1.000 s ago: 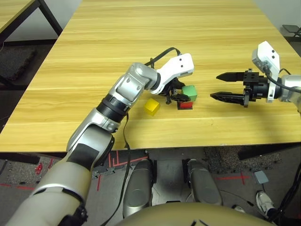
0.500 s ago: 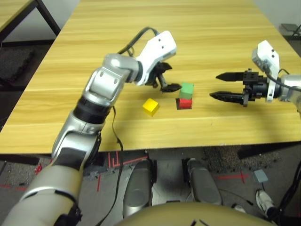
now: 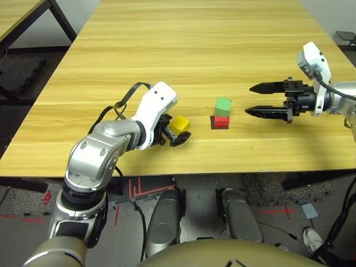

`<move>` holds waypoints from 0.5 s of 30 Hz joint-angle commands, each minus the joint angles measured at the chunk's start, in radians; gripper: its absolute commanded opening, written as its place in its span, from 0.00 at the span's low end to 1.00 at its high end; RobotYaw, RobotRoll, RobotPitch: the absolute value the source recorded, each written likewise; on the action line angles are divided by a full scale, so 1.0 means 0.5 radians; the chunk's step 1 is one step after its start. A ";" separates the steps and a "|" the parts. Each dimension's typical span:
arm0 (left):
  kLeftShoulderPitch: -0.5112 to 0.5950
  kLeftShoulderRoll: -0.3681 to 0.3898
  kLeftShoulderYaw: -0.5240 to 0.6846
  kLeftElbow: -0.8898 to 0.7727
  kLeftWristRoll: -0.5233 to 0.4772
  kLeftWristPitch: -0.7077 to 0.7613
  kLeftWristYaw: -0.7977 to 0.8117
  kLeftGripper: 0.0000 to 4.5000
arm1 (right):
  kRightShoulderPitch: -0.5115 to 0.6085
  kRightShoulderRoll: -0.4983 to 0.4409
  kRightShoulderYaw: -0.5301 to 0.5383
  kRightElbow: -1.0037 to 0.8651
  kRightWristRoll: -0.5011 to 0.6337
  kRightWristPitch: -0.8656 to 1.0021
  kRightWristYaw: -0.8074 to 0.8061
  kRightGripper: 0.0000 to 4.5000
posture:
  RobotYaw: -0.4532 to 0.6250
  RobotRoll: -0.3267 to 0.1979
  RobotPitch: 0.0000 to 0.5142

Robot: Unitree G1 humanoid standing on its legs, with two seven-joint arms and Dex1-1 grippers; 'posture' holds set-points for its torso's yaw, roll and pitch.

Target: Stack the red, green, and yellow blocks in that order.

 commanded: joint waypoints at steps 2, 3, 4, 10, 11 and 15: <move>0.010 0.029 -0.052 0.116 0.000 -0.105 0.078 0.99 | -0.035 0.016 0.036 0.020 -0.018 -0.020 0.012 1.00 | 0.68 0.40 0.22; 0.011 0.036 -0.066 0.133 -0.007 -0.118 0.085 0.99 | -0.035 0.015 0.036 0.019 -0.016 -0.020 0.011 1.00 | 0.68 0.40 0.22; 0.016 0.042 -0.081 0.150 -0.013 -0.124 0.090 0.99 | -0.032 0.012 0.035 0.017 -0.014 -0.020 0.010 1.00 | 0.67 0.40 0.22; 0.092 0.052 -0.152 0.243 -0.017 -0.203 0.137 0.99 | -0.014 0.002 0.021 -0.008 -0.005 -0.007 -0.007 1.00 | 0.66 0.40 0.22; 0.107 0.050 -0.158 0.258 -0.019 -0.210 0.144 0.99 | -0.010 0.002 0.018 -0.015 -0.002 -0.004 -0.012 1.00 | 0.65 0.40 0.23; 0.140 -0.018 -0.114 0.320 -0.015 -0.254 0.207 0.87 | 0.011 0.002 0.007 -0.033 0.007 0.000 -0.027 1.00 | 0.65 0.41 0.23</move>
